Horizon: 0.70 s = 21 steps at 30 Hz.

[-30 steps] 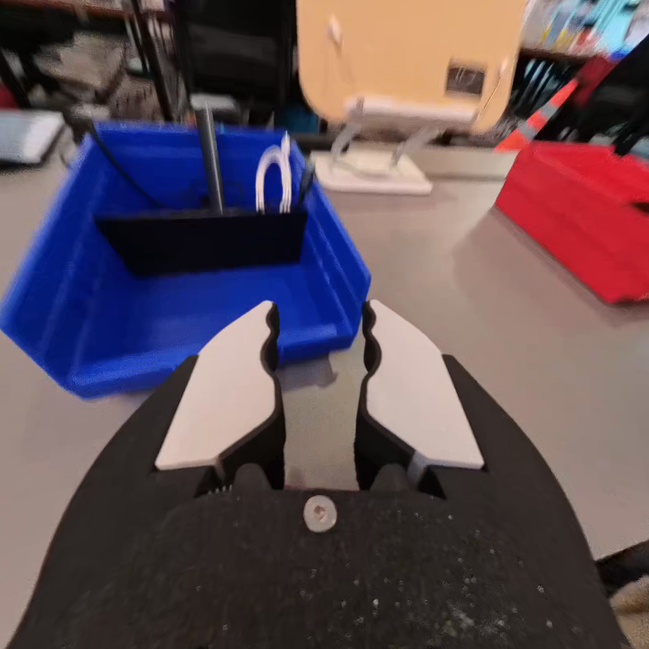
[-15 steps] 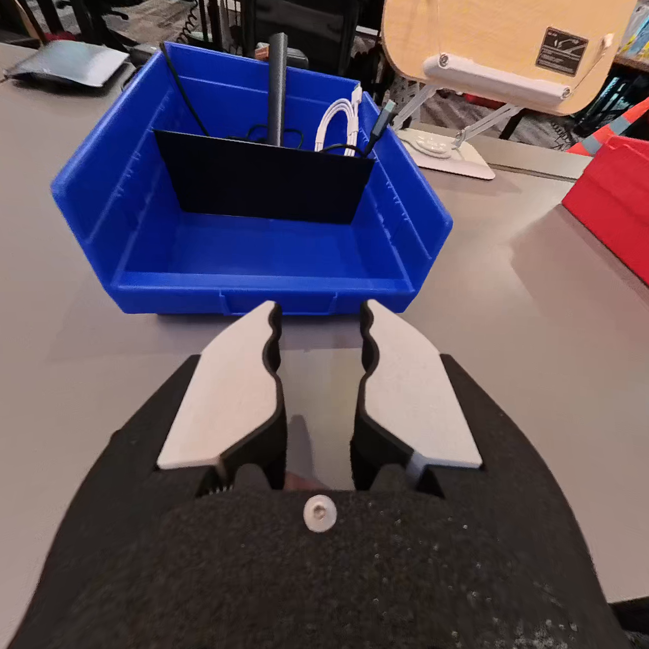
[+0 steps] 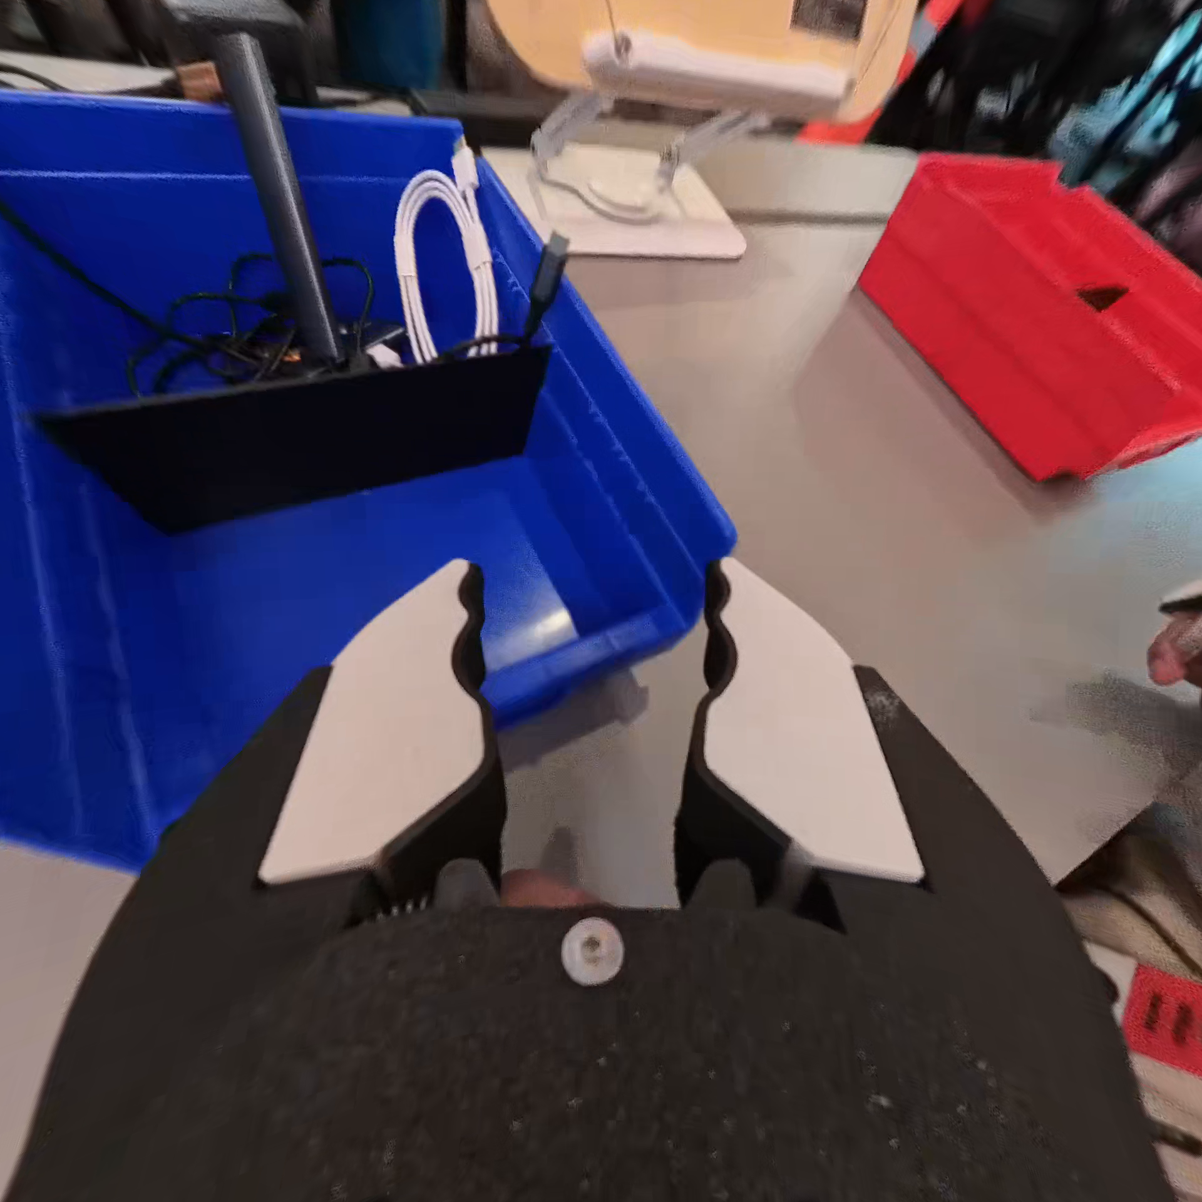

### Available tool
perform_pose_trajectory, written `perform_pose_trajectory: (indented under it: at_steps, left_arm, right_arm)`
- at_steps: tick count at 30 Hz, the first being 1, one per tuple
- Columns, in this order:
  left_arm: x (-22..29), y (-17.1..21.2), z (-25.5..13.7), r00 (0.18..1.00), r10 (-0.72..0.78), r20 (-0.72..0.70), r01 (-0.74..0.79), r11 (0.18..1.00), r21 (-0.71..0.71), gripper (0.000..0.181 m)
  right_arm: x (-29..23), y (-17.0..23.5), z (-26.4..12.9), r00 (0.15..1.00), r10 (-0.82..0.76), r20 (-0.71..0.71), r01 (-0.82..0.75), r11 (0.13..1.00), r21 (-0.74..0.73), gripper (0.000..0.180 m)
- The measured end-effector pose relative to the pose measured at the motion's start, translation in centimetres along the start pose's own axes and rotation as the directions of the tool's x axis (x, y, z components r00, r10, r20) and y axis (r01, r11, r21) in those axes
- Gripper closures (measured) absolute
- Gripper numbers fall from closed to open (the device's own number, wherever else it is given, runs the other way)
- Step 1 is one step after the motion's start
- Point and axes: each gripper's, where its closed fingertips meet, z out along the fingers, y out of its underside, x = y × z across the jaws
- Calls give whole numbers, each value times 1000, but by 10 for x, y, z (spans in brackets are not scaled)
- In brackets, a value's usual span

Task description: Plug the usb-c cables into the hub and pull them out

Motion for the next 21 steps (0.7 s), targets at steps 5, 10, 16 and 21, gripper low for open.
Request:
perform_pose_trajectory:
  at_steps: [5,10,16,21]
  left_arm:
    - [-64,-50,55,989,128,78,-111,974,-197,116]
    - [-135,-75,129,976,159,146,-93,919,-383,119]
    - [-148,-88,188,993,110,41,-83,905,-417,149]
    - [-149,-105,186,988,141,56,-116,939,-323,158]
  right_arm:
    - [-20,24,28,992,-77,96,86,992,-97,127]
    - [-10,22,22,994,-30,106,40,995,-92,127]
    - [16,16,5,999,2,35,0,998,-65,127]
    - [20,12,-3,999,41,17,-40,999,-31,127]
